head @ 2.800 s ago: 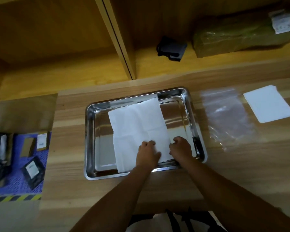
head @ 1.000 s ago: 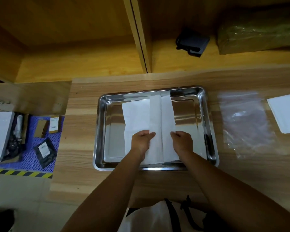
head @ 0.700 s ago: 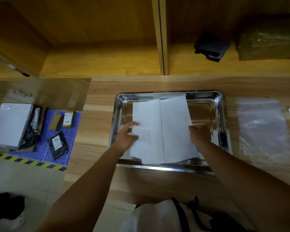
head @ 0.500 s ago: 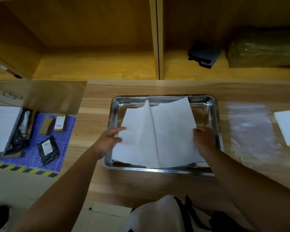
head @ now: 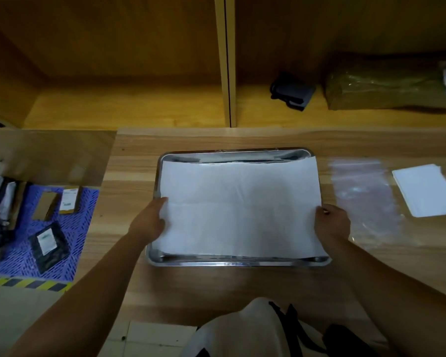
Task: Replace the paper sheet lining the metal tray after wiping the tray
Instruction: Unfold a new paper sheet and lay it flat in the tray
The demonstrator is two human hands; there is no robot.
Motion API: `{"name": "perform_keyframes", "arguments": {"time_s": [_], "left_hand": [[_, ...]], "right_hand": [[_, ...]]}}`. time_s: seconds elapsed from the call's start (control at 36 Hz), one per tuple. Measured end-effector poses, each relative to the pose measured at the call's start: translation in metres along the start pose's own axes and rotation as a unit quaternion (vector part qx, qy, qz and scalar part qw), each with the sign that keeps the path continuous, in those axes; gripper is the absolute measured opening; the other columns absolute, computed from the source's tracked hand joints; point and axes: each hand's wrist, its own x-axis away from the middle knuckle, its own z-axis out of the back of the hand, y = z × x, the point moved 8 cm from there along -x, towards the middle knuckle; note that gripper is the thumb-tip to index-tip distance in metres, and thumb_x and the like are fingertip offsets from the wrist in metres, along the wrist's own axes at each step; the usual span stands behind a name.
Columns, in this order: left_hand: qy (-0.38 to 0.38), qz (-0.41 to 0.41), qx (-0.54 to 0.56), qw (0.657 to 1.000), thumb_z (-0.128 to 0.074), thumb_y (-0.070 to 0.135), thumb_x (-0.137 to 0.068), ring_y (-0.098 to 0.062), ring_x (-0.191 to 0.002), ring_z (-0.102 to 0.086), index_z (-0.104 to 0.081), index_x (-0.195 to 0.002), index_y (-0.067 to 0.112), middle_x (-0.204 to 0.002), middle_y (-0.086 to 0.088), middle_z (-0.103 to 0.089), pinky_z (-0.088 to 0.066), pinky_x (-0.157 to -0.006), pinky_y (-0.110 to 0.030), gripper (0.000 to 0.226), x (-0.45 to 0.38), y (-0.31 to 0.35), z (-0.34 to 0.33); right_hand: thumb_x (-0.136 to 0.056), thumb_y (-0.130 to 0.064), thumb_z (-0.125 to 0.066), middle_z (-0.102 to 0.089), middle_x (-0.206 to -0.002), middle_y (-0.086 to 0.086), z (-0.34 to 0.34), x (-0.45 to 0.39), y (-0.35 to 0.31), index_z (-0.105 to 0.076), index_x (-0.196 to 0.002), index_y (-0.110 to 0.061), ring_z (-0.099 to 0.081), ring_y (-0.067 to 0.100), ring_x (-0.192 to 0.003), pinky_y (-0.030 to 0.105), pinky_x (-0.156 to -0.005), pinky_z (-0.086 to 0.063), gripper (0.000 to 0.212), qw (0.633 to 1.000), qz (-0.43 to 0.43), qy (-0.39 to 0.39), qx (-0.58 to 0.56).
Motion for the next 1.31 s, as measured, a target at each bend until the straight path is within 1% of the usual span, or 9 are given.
{"name": "perform_keyframes", "arguments": {"time_s": [0.19,0.39,0.58,0.86,0.97,1.06,1.14,1.22,1.31], "left_hand": [[-0.007,0.011,-0.056,0.998,-0.053,-0.003,-0.088,-0.026,-0.146,-0.030,-0.026,-0.154,0.017,-0.162,-0.004,-0.023,-0.029,-0.117,-0.038,0.074,-0.001,-0.004,-0.002],[-0.043,-0.004,-0.099,0.994,-0.054,-0.003,-0.088,-0.020,-0.150,-0.019,-0.021,-0.156,0.015,-0.164,-0.004,-0.015,-0.021,-0.120,-0.032,0.078,-0.002,-0.004,-0.008],[-0.059,0.014,-0.132,0.989,-0.053,-0.002,-0.087,-0.021,-0.148,-0.025,-0.018,-0.156,0.021,-0.165,0.002,-0.011,-0.032,-0.116,-0.038,0.081,-0.003,0.000,-0.010],[-0.026,0.048,-0.170,0.984,-0.054,0.004,-0.087,-0.024,-0.130,-0.050,-0.024,-0.151,0.031,-0.162,0.008,-0.017,-0.053,-0.093,-0.042,0.076,0.003,0.008,-0.006],[0.080,0.112,-0.178,0.974,-0.052,0.024,-0.089,-0.031,-0.112,-0.057,-0.037,-0.141,0.022,-0.148,-0.009,-0.035,-0.052,-0.075,-0.040,0.054,0.015,0.024,0.007],[0.136,0.033,-0.188,0.972,-0.052,0.028,-0.089,-0.036,-0.122,-0.048,-0.047,-0.137,0.017,-0.142,-0.014,-0.044,-0.049,-0.086,-0.044,0.049,0.011,0.049,-0.003],[0.143,-0.070,-0.158,0.974,-0.049,0.031,-0.095,-0.037,-0.134,-0.042,-0.047,-0.142,0.014,-0.149,-0.016,-0.043,-0.038,-0.107,-0.048,0.050,0.001,0.079,-0.029],[0.130,-0.109,-0.135,0.976,-0.037,0.045,-0.100,-0.032,-0.149,-0.021,-0.026,-0.154,0.021,-0.162,-0.011,-0.023,-0.022,-0.119,-0.047,0.060,-0.010,0.095,-0.056],[0.125,-0.075,-0.129,0.981,-0.031,0.055,-0.100,-0.028,-0.152,0.003,-0.004,-0.157,0.027,-0.166,-0.005,0.000,-0.005,-0.123,-0.045,0.069,-0.021,0.084,-0.071]], "right_hand": [[-0.095,-0.024,-0.056,-0.070,-0.103,0.021,0.005,-0.009,-0.006,-0.073,-0.104,-0.007,-0.064,0.041,-0.094,0.043,-0.088,-0.052,0.026,0.999,0.036,-0.015,0.025],[-0.093,-0.021,-0.061,-0.068,-0.110,0.020,0.001,-0.012,-0.011,-0.069,-0.112,-0.004,-0.062,0.039,-0.100,0.040,-0.088,-0.049,0.026,0.997,0.044,-0.041,0.047],[-0.094,-0.020,-0.057,-0.068,-0.102,0.020,0.000,-0.010,-0.010,-0.066,-0.105,-0.006,-0.062,0.040,-0.095,0.041,-0.085,-0.049,0.020,0.994,0.069,-0.033,0.081],[-0.089,-0.031,-0.065,-0.056,-0.091,0.011,0.005,-0.011,-0.012,-0.043,-0.096,-0.012,-0.058,0.032,-0.077,0.041,-0.070,-0.049,0.029,0.992,0.085,0.005,0.098],[-0.088,-0.028,-0.065,-0.056,-0.105,0.019,-0.002,-0.002,-0.034,-0.052,-0.106,-0.005,-0.056,0.037,-0.098,0.044,-0.082,-0.048,0.032,0.975,0.181,0.060,0.114],[-0.087,-0.028,-0.065,-0.055,-0.113,0.018,-0.029,0.013,-0.055,-0.054,-0.113,-0.008,-0.051,0.036,-0.110,0.046,-0.094,-0.042,0.034,0.946,0.283,0.048,0.151],[-0.091,-0.038,-0.058,-0.041,-0.141,0.019,-0.073,0.026,-0.062,-0.044,-0.135,-0.011,-0.037,0.038,-0.133,0.051,-0.109,-0.030,0.053,0.922,0.331,-0.026,0.199],[-0.096,-0.056,-0.037,-0.006,-0.163,0.012,-0.110,0.028,-0.053,-0.014,-0.154,-0.020,-0.005,0.030,-0.150,0.047,-0.119,-0.007,0.071,0.905,0.322,-0.080,0.267],[-0.095,-0.063,-0.022,0.011,-0.163,0.008,-0.126,0.020,-0.036,0.007,-0.155,-0.026,0.010,0.026,-0.150,0.049,-0.121,0.000,0.076,0.907,0.278,-0.095,0.301]]}}
